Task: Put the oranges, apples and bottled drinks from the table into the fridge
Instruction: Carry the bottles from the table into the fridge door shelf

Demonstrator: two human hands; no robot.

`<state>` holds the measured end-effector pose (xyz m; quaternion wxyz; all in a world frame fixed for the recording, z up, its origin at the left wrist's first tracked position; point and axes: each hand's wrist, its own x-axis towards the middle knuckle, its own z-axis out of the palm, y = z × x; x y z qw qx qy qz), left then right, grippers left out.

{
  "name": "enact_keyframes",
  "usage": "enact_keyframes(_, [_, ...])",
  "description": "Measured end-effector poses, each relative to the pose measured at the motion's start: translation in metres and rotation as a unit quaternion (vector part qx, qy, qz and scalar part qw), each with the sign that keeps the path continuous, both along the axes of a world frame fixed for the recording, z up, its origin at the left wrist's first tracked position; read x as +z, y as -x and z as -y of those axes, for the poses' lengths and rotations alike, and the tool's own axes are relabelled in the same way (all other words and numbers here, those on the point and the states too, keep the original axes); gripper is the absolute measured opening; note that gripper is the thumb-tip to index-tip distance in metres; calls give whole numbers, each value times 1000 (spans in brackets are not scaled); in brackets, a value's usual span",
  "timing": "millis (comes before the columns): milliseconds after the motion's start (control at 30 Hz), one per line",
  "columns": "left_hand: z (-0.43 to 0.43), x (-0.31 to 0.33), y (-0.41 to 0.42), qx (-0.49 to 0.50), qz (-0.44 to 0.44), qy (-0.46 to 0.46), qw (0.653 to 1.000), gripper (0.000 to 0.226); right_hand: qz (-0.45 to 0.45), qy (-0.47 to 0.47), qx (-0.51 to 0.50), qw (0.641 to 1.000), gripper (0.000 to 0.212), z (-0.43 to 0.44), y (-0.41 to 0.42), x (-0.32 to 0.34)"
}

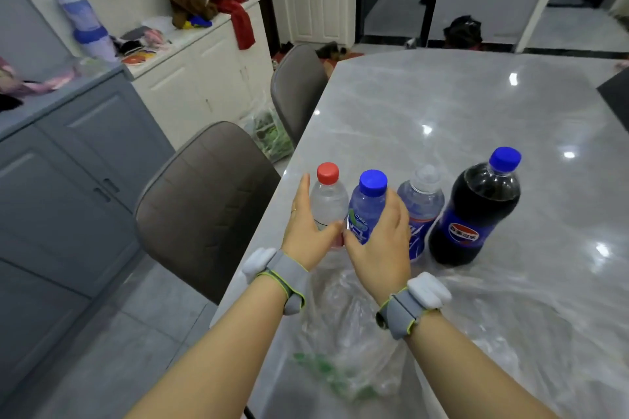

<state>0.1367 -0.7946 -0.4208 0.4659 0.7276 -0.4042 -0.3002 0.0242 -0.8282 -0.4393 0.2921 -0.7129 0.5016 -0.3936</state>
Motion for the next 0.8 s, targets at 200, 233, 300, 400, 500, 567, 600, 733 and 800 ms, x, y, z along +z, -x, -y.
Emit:
enact_keyframes(200, [16, -13, -4, 3, -11, 0, 1000, 99, -77, 3, -35, 996, 89, 18, -5, -10])
enact_keyframes(233, [17, -13, -3, 2, -12, 2, 1000, 94, -86, -13, -33, 996, 93, 21, -4, -13])
enact_keyframes(300, [19, -15, -3, 6, -14, -2, 1000, 96, -111, -20, -35, 993, 96, 22, -2, -18])
enact_keyframes(400, [18, -18, -1, 18, -21, -15, 1000, 106, -101, -19, -38, 994, 97, 20, -4, -21])
enact_keyframes(500, [15, -16, 3, 43, -20, -35, 998, 81, -22, -55, -27, 998, 94, 20, -10, -21])
enact_keyframes(567, [14, -15, 3, 57, -13, -39, 998, 58, 3, -47, -27, 999, 90, 20, -13, -21])
enact_keyframes(600, [14, -17, 3, 63, -11, -38, 997, 58, 10, -43, -29, 999, 88, 21, -14, -22])
enact_keyframes(733, [8, -14, -1, 77, 7, -20, 997, 58, 27, -59, -13, 998, 82, 24, -15, -18])
enact_keyframes(800, [-1, -8, -7, 92, 6, -3, 996, 56, 20, -59, -6, 998, 78, 21, -17, -12])
